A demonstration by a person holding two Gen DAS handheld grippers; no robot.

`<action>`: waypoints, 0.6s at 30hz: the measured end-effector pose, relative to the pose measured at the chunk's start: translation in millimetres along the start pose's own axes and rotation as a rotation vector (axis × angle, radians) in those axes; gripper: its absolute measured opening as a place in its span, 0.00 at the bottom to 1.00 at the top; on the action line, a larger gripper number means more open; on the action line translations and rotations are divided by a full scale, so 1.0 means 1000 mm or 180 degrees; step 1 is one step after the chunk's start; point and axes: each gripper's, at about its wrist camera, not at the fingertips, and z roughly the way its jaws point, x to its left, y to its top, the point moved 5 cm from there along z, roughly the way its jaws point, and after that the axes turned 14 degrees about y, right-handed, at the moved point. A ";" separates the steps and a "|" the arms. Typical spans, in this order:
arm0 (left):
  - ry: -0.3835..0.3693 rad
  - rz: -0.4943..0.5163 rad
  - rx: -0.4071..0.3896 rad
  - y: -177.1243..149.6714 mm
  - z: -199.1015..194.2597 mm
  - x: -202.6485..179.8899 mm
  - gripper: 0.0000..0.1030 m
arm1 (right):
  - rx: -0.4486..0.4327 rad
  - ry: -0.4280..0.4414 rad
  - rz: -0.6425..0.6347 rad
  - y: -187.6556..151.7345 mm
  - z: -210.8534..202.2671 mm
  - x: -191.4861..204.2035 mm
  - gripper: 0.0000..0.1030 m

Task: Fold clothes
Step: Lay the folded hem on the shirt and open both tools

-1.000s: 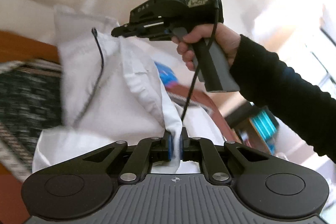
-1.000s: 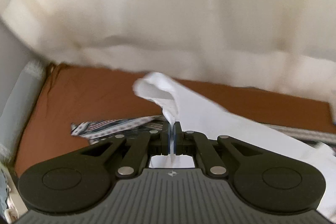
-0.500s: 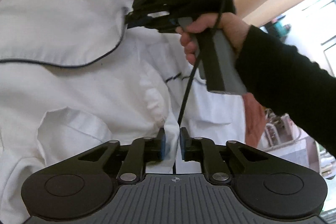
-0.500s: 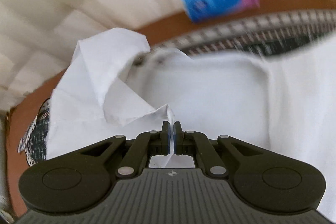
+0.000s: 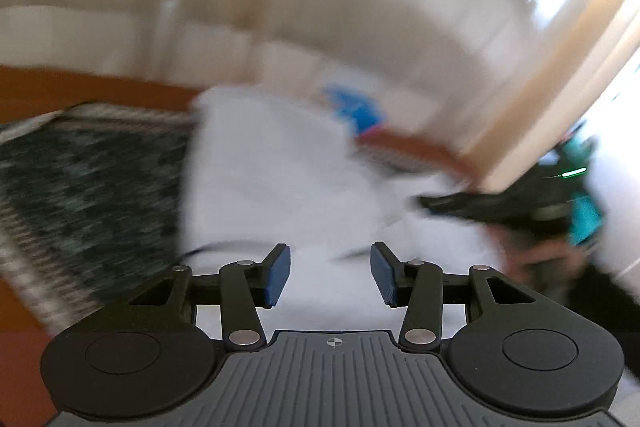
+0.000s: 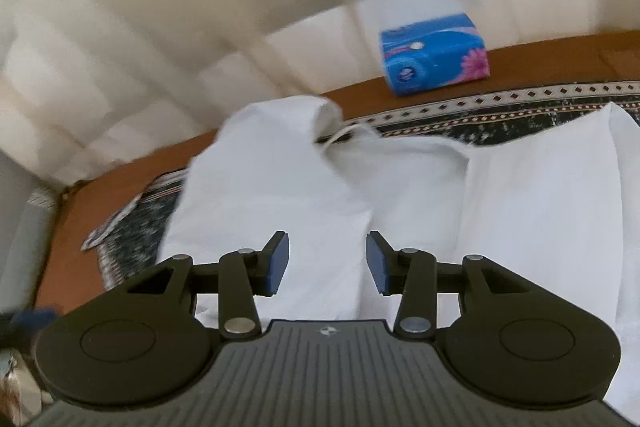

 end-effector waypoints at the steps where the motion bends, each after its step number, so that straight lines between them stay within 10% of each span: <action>1: 0.0032 0.0080 0.0073 -0.007 0.004 0.007 0.58 | -0.0005 0.0029 0.0019 -0.009 -0.005 0.008 0.47; 9: 0.0028 0.0386 0.0600 -0.078 0.012 0.039 0.59 | 0.0260 0.0053 -0.0101 -0.082 0.014 0.061 0.59; 18: 0.0014 0.0273 0.0521 -0.088 0.024 0.049 0.71 | 0.0643 0.0294 -0.0297 -0.070 0.066 0.069 0.74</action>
